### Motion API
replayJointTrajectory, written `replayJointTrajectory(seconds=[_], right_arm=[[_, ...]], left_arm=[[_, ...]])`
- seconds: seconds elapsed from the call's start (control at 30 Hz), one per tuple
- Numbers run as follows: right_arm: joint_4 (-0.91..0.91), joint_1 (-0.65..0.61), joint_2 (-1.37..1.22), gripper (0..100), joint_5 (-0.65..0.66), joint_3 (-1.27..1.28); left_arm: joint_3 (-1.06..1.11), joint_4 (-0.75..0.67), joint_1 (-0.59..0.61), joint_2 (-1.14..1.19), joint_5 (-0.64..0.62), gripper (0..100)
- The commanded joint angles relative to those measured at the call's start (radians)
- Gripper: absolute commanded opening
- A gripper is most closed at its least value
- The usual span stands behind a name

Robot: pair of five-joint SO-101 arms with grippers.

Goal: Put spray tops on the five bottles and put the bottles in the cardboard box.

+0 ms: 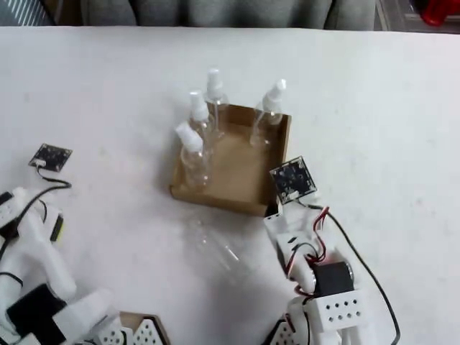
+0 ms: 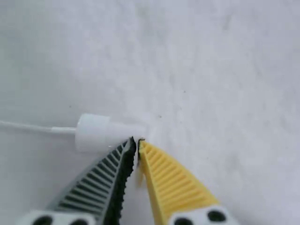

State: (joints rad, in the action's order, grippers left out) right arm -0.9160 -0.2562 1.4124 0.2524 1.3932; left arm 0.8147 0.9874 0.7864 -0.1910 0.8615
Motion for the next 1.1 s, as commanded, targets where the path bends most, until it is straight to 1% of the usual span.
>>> replayJointTrajectory(seconds=[0.0, 0.27, 0.5, 0.6, 0.73, 0.8, 0.97, 1.07], right_arm=[[0.021, 0.013, 0.002, 1.6, 0.002, -0.012], [0.021, 0.013, 0.005, 1.6, 0.002, -0.012], [0.021, 0.013, 0.007, 1.6, 0.002, -0.012], [0.021, 0.013, 0.007, 1.6, 0.002, -0.012], [0.021, 0.013, 0.008, 1.6, 0.002, -0.012], [0.021, 0.012, 0.008, 1.7, 0.002, -0.012], [0.021, 0.007, 0.008, 1.7, 0.002, -0.012], [0.021, 0.01, 0.008, 1.7, 0.002, -0.012]], left_arm=[[-0.104, 0.126, 0.002, 0.008, 0.014, 2], [-0.187, 0.233, 0.002, 0.008, 0.014, 2], [-0.129, 0.235, 0.004, 0.012, 0.049, 2], [-0.086, 0.17, 0.015, 0.012, 0.052, 2], [-0.018, 0.069, 0.039, 0.01, 0.118, 2], [-0.002, 0.021, 0.045, 0.01, 0.121, 2], [0.04, -0.13, 0.044, 0.018, 0.115, 2], [0.057, -0.17, 0.016, 0.018, 0.072, 2]])
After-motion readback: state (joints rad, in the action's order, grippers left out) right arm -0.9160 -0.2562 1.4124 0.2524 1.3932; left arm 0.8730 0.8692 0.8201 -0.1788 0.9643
